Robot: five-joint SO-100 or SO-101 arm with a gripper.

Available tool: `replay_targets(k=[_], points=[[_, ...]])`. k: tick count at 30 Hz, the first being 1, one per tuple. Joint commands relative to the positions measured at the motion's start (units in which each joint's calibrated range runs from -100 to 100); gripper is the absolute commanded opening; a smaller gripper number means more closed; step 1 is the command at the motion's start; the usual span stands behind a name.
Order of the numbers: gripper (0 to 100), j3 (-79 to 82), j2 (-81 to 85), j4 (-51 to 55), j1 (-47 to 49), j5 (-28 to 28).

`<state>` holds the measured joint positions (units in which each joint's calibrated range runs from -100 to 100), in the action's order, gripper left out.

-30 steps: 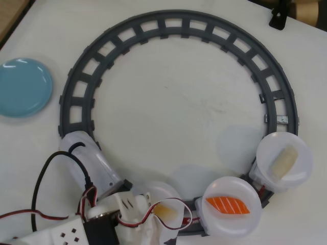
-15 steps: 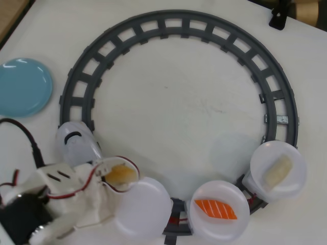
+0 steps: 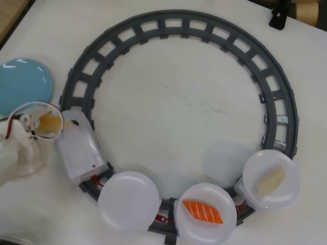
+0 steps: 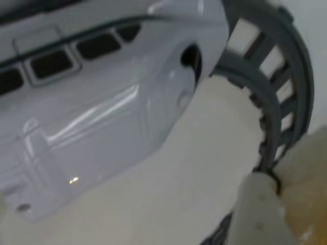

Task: Pick up the sushi from the Shinkansen and put it on the blue dish

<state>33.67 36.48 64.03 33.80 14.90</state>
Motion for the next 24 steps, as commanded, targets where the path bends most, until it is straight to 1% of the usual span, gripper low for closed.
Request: replay_targets(k=[1,12,21,24], points=[[7,-6.44,-5.50,-3.18,2.65,-2.71],[7,-28.71,-29.97,-4.71,11.89,-8.05],[7,-41.51,-45.40,-4.71,16.38,-8.15],[7,-44.58,-49.30,-4.71,17.61,-9.04]])
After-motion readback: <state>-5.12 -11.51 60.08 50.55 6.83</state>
